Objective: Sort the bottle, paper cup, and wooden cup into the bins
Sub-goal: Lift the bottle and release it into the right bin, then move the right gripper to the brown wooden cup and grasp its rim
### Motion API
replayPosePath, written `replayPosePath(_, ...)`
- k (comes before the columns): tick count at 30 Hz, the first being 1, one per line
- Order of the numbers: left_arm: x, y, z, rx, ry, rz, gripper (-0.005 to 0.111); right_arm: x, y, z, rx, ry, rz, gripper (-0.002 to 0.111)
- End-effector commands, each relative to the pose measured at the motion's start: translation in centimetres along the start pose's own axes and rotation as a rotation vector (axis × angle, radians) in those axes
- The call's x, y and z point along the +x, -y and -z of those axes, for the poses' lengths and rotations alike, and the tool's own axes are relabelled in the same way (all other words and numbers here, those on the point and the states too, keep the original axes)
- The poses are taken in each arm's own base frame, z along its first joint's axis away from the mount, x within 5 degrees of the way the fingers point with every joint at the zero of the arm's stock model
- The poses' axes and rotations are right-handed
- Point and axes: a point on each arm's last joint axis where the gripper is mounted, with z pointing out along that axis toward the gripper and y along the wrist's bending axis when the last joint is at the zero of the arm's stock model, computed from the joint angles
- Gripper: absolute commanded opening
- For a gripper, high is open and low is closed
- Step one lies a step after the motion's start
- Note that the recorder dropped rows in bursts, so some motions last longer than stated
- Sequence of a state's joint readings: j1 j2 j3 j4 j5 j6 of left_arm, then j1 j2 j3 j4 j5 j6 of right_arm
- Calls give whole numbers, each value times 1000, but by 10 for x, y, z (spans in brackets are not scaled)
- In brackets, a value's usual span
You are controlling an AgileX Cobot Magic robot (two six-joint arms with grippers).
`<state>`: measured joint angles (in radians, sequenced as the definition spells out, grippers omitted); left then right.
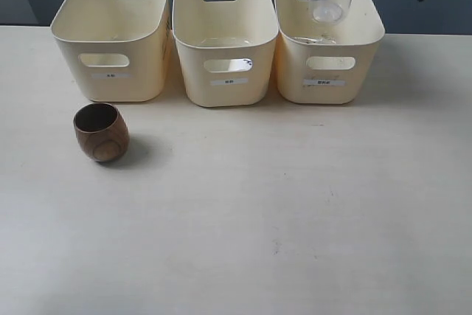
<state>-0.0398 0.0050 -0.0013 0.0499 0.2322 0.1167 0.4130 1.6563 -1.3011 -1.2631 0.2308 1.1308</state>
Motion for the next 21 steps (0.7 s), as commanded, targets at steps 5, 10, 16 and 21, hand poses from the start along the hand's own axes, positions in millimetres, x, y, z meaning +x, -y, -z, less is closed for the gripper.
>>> replayPosePath(5, 0, 0, 0, 3, 5, 4, 0, 17, 15, -40, 277, -20, -62, 0)
replayPosePath(10, 0, 0, 0, 3, 5, 4, 0, 29, 2, -56, 178, -31, -3, 11)
replayPosePath(16, 0, 0, 0, 3, 5, 4, 0, 32, 5, -58, 218, -32, -37, 54)
replayPosePath(21, 0, 0, 0, 3, 5, 4, 0, 34, 11, -56, 293, -35, -174, 73)
